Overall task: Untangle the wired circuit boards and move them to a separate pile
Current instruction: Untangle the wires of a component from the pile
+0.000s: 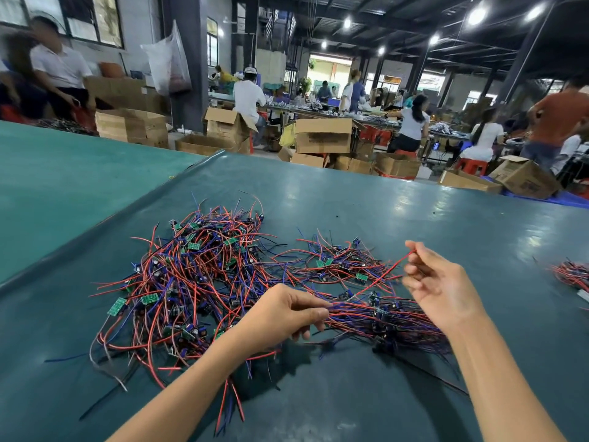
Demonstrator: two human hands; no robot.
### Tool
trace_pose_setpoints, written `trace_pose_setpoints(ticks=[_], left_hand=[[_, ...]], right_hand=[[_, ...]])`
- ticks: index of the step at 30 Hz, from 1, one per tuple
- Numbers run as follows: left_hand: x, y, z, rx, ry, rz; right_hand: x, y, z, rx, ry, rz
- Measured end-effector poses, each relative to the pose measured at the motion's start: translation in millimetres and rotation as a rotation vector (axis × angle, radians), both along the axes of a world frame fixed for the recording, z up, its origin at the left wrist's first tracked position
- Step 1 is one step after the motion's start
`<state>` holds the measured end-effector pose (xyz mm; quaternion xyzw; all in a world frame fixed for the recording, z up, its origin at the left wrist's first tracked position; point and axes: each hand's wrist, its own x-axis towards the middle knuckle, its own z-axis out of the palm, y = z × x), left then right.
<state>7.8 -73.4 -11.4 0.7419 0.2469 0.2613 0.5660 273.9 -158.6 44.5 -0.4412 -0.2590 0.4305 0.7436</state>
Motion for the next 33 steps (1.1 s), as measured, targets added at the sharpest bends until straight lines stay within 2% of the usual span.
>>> trace_pose_setpoints(ticks=[5, 9, 14, 17, 19, 21, 23, 25, 27, 29, 33], left_hand=[[23, 6, 8, 0.243, 0.095, 0.154], [46, 14, 14, 0.370, 0.150, 0.246], [61, 19, 9, 0.445, 0.376, 0.241], [62, 15, 3, 0.502, 0.507, 0.216], [57, 11, 2, 0.616, 0.602, 0.255], [50, 11, 3, 0.733, 0.621, 0.335], [40, 17, 12, 0.806, 0.574, 0.426], [27, 35, 25, 0.888, 0.558, 0.524], [12, 63, 39, 0.917, 0.623, 0.583], [-4, 92, 49, 0.833, 0.698, 0.562], [-28, 121, 43, 0.777, 0.939, 0.429]], right_hand=[[35, -28, -8, -0.025, 0.027, -0.092], [54, -43, -19, -0.129, 0.073, -0.157], [58, -46, -43, -0.300, 0.141, -0.315], [56, -45, -56, -0.342, 0.197, -0.485], [52, -42, -58, -0.354, 0.217, -0.631], [44, -36, -53, -0.362, 0.169, -0.780], [27, -27, -44, -0.349, 0.008, -0.925], [-7, -17, -34, -0.327, -0.300, -0.971], [-52, -6, -33, -0.200, -0.696, -0.854], [-99, 5, -42, -0.037, -1.013, -0.664], [-153, 15, -81, -0.044, -1.373, -0.410]])
